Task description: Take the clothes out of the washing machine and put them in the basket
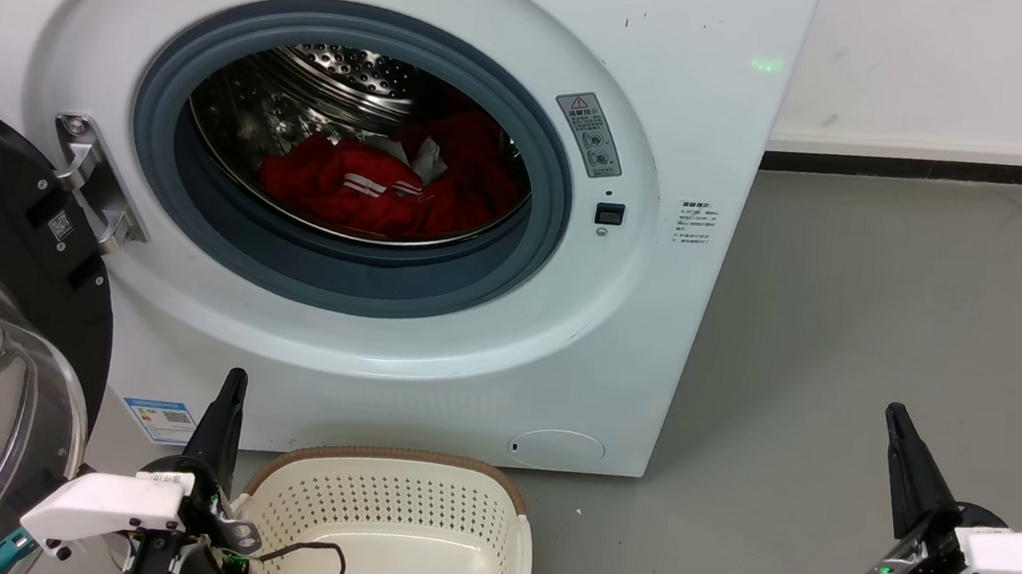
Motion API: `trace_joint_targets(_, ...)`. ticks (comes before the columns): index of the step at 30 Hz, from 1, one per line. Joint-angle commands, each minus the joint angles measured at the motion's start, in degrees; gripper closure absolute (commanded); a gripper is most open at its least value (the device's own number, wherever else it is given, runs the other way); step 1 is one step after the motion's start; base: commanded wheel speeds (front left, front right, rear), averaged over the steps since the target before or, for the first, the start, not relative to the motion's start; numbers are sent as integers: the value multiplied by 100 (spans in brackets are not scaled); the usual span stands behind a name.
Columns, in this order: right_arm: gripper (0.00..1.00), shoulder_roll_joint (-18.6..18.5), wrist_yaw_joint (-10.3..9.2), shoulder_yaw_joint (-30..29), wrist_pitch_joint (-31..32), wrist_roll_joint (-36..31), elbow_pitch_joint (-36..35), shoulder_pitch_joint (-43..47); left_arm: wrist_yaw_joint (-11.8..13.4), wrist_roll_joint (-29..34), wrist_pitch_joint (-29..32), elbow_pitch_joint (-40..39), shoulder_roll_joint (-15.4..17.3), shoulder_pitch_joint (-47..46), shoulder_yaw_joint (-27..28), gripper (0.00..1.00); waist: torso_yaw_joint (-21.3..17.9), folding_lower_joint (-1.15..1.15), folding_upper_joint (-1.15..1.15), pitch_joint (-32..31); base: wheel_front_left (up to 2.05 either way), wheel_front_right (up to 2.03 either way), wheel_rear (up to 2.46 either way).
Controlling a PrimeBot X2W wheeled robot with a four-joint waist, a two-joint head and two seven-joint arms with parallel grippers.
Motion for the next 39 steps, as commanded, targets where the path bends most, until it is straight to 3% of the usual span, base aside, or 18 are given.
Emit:
trace_joint_targets(1,100,12,-2,0,5,-27,9,-72,-16,10,6,5,-6,-58,9,100,0,0,0,0,0,0,0)
trace_joint_targets(25,100,12,-2,1,4,-26,9,-73,-16,9,6,5,-6,-58,8,100,0,0,0,0,0,0,0)
trace_joint_targets(26,0,0,0,0,-2,-1,1,0,0,0,-3,0,-1,0,0,0,0,0,0,0,0,0,0)
trace_joint_targets(33,0,12,-1,6,-98,-74,99,141,2,94,-99,69,-20,143,-19,0,-1,0,0,2,0,0,0)
trace_joint_targets(39,0,11,-1,-44,-272,-655,-97,196,63,673,-273,-132,-18,168,44,0,-7,0,0,11,0,0,0)
